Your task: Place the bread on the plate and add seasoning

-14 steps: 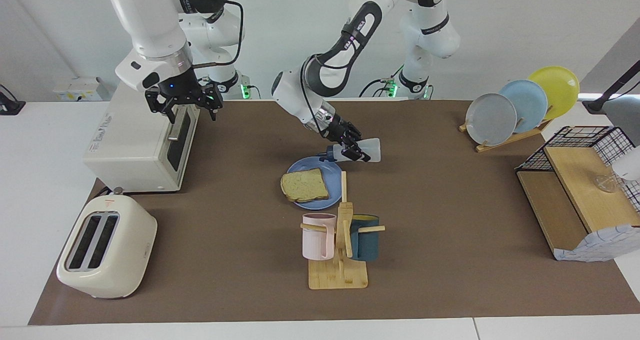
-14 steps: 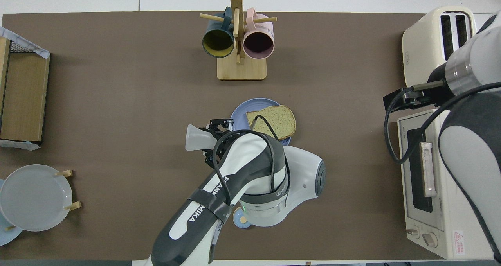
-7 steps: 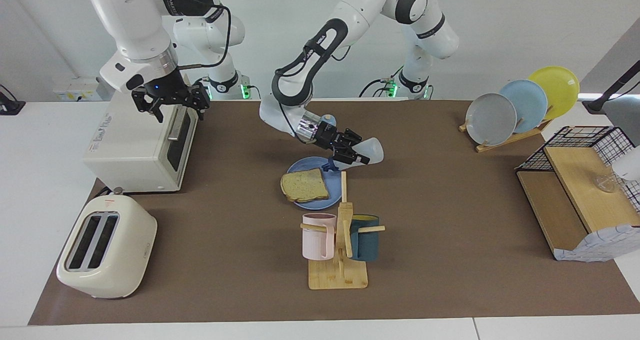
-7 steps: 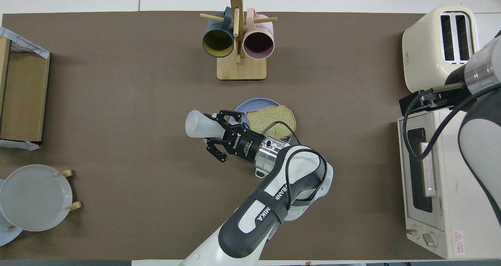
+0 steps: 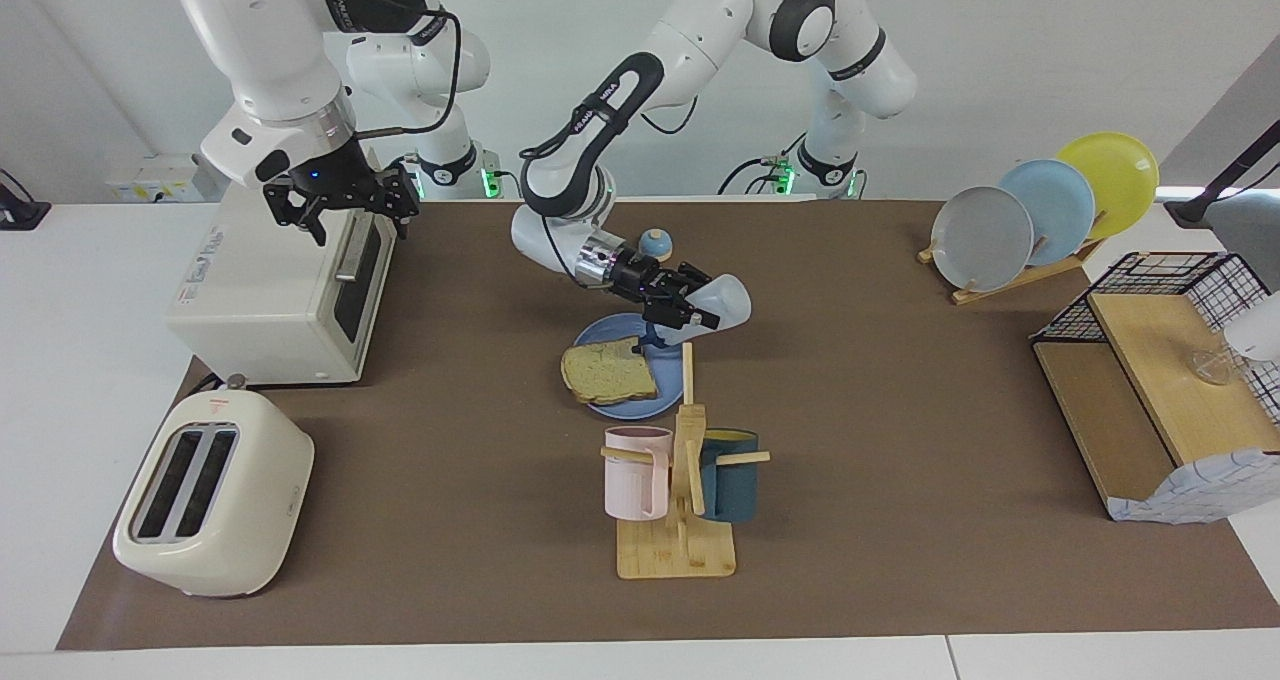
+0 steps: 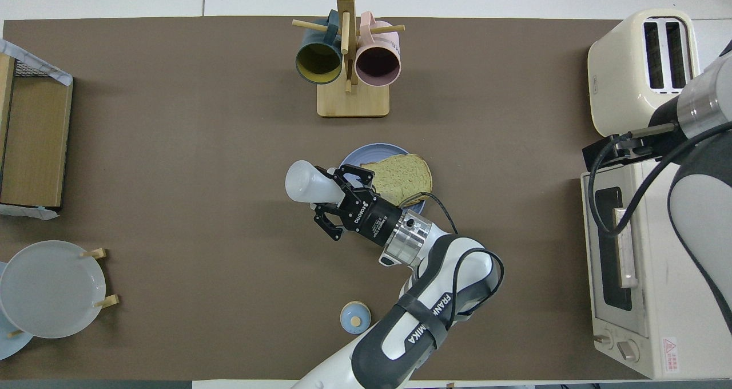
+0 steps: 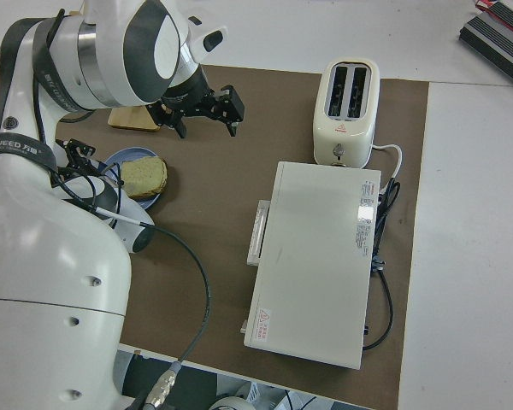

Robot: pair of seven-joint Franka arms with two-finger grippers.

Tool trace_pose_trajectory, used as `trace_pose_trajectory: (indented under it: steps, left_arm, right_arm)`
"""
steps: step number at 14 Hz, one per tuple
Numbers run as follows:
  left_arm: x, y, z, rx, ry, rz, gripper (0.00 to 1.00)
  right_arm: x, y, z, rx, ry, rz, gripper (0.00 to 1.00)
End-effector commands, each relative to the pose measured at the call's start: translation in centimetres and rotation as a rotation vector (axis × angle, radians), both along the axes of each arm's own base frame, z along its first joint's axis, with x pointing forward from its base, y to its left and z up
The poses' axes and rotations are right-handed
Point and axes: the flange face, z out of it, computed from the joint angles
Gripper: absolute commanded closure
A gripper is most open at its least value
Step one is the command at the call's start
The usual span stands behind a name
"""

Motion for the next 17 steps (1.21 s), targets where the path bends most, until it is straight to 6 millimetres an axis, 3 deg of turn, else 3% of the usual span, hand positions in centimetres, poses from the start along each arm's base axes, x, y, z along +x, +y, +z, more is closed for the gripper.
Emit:
trace_pose_trajectory:
  steps: [1, 2, 4, 6, 7, 10, 15, 17]
  left_arm:
    - [-0.1, -0.4, 0.6, 0.018, -0.032, -0.007, 1.0]
    - [0.6, -0.1, 0.5, 0.021, -0.038, -0.019, 1.0]
    - [4.9, 2.1, 0.7, 0.045, -0.073, -0.046, 1.0]
    - [7.6, 3.4, 0.8, 0.07, -0.097, -0.091, 1.0]
    - [7.9, 3.5, 0.5, 0.074, -0.094, -0.109, 1.0]
    - [7.7, 3.1, 0.4, 0.07, -0.087, -0.123, 1.0]
    - [2.3, -1.3, 0.7, 0.023, -0.063, -0.158, 1.0]
    - [1.9, -1.6, 1.0, 0.02, -0.067, -0.156, 1.0]
  right_arm:
    - [-0.7, -0.3, 0.1, -0.01, 0.007, 0.024, 0.0]
    - [-0.7, -0.3, 0.1, -0.01, 0.009, 0.024, 0.0]
    - [-0.7, -0.4, 0.0, -0.01, 0.01, 0.021, 0.0]
    - [-0.7, -0.8, 0.1, -0.01, 0.009, 0.013, 0.0]
    - [-0.6, -1.5, 0.1, -0.009, 0.008, 0.003, 0.0]
    - [-0.5, -1.6, 0.1, -0.009, 0.004, 0.0, 0.0]
    - [-0.7, -1.7, -0.1, -0.011, 0.024, -0.007, 0.0]
    - [-0.6, -1.7, 0.1, -0.01, 0.015, -0.007, 0.0]
